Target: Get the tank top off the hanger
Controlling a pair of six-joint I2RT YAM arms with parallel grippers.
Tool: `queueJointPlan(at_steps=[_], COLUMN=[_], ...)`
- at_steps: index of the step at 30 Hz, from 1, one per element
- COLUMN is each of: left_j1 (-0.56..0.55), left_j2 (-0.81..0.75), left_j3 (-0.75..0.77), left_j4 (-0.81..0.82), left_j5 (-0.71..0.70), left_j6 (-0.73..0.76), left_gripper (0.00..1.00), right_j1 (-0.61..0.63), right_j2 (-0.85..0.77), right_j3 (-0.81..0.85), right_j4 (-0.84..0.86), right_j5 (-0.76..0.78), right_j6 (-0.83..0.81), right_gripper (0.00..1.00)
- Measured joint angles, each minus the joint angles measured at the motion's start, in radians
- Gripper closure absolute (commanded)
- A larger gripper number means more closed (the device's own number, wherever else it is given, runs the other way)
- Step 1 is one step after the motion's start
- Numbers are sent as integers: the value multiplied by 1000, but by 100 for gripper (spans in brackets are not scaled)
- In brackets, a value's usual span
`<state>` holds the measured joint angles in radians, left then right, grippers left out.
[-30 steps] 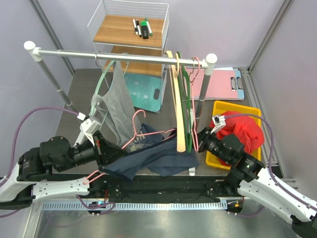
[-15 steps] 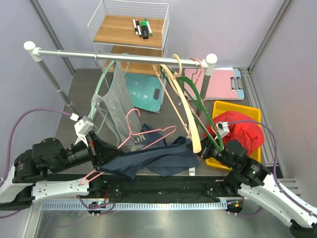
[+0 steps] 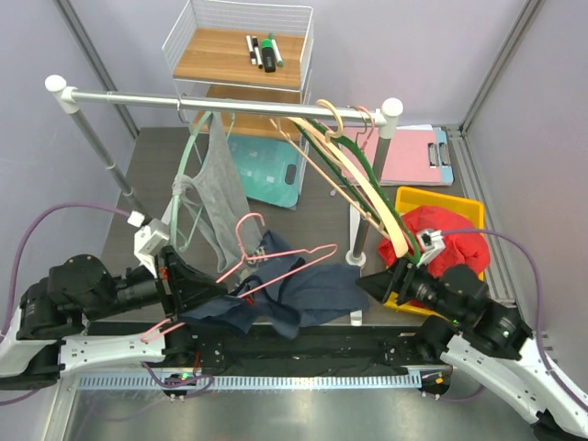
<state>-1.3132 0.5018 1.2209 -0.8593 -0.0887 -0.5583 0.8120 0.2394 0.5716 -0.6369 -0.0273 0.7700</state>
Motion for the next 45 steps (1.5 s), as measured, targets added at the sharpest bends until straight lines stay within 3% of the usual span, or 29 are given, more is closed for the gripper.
queueJointPlan(at_steps=[3,14,25,33,45], left_j1=[0,0,0,0,0], left_j2=[-23,36,214,348,435], left_j3=[8,75,111,152,153], left_j4=[15,80,152,224,281], left_j5=[51,316,507,602,660], left_j6=[22,95,129,129,120], left_gripper=[100,100,100,100,100], right_j1=[0,0,0,-46,-129], right_j2=[-27,-43,-130,16,59], right_j3=[101,423,470,494,457], right_j4=[-50,-165,-219,-164,-102], right_j5=[4,-19,-169,-439,-702], right_j6=[-28,-142,-176,-249,-287], right_gripper=[15,15,18,31,35])
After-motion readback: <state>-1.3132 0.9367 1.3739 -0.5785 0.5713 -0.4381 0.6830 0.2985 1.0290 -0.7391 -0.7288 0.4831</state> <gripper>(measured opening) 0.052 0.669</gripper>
